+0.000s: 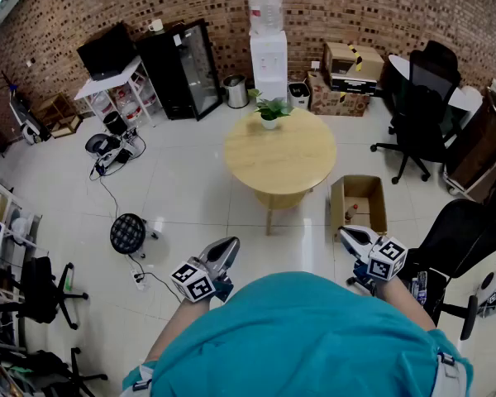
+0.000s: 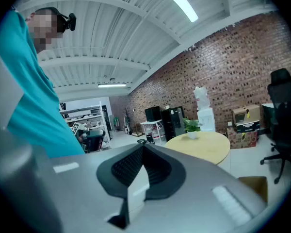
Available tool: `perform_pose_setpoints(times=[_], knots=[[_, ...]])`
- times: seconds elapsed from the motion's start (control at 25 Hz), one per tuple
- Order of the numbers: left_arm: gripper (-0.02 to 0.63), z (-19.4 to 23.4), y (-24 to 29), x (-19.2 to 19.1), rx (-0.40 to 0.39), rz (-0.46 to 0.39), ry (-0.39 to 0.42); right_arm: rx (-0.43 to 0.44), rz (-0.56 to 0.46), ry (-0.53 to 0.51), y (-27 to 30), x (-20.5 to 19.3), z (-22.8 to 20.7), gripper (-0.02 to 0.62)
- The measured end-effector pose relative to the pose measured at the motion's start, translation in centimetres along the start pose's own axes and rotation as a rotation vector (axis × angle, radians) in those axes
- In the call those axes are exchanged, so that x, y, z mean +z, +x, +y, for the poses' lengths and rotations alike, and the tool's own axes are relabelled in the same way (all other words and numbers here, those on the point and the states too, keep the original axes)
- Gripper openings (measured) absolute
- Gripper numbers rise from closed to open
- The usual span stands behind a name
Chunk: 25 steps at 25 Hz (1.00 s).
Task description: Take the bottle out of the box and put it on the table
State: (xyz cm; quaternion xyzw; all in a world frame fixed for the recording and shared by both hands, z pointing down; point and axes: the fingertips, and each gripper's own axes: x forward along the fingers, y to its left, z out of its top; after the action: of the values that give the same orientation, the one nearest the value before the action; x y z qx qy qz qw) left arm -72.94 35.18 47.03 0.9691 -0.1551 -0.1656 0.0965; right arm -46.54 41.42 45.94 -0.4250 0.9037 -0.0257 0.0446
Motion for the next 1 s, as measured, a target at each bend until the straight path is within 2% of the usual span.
perform_pose_setpoints(times=[0.2,0.48,0.72,1.0], knots=[[0.000,0.1,0.7,0.1,0.012,0.009,-0.023,0.004,-0.008,-0.010,-0.2,0.5,-0.4,0.002],[0.000,-1.8,4.5,-0.9,-0.008,0.019,-0.003,-0.001,-0.030,0.011,-3.7,0.7,-2.6,0.002],[0.000,-5.2,9.4,-2.6,-0.009,0.038,0.008,-0.005,-0.053,0.024,-8.8,1.7,-5.8,0.002],[0.000,-7.9,15.0,-5.6,0.024,0.055,-0.005,0.004,-0.065,0.069,-13.9,0.5,-11.3,0.002]])
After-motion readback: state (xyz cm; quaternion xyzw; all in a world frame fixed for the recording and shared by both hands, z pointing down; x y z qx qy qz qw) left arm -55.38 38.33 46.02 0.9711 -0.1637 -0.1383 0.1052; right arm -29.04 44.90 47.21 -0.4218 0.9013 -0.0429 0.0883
